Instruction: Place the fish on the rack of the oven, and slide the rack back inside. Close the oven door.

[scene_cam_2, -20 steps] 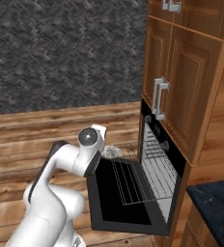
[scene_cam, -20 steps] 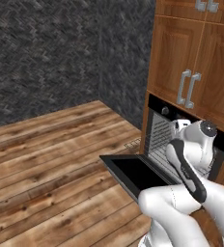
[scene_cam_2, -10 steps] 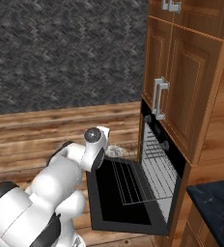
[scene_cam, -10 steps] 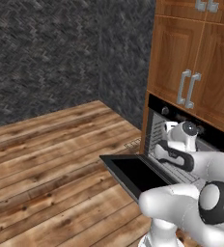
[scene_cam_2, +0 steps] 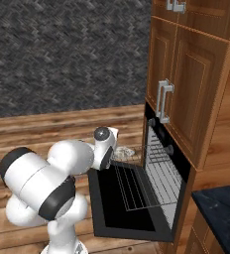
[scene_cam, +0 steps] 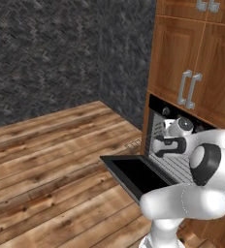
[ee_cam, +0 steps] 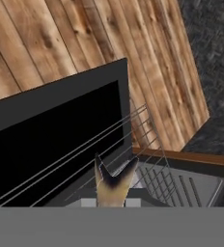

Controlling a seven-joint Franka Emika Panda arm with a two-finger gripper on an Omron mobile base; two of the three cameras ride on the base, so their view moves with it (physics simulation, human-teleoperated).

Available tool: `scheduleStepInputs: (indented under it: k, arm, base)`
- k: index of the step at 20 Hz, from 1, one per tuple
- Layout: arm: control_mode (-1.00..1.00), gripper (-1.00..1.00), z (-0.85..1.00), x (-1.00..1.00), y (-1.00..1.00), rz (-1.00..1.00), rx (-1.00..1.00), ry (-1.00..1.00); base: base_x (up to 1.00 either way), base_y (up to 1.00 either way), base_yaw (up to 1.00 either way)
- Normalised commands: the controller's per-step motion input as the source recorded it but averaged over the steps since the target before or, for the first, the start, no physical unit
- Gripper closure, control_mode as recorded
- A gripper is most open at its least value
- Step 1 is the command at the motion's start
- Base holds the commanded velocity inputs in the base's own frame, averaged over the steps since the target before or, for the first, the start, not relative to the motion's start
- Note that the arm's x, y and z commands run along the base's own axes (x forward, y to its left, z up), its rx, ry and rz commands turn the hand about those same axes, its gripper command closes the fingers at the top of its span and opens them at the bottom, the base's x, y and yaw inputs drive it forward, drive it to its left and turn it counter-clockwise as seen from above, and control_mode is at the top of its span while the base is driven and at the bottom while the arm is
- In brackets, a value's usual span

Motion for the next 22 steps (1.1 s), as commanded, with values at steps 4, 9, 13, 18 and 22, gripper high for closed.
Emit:
scheduleStepInputs:
  k: [4,9,13,18,22]
  arm:
    - [-1.00,1.00,-0.29,0.26,-0.07,-0.03,-0.06,0.00]
    - [-1.00,1.00,-0.34,0.29,-0.06,-0.03,-0.07,0.00]
    - [-1.00,1.00,-0.29,0.27,-0.17,0.00,-0.03,0.00]
    - [-1.00,1.00,-0.33,0.31,-0.19,0.00,-0.02,0.00]
    - [-1.00,1.00,-0.28,0.36,-0.22,0.00,0.00,0.00]
  base:
    - [0.00,0.00,0.00]
    - [0.00,0.00,0.00]
    - [0.00,0.00,0.00]
    - [0.00,0.00,0.00]
    - [0.00,0.00,0.00]
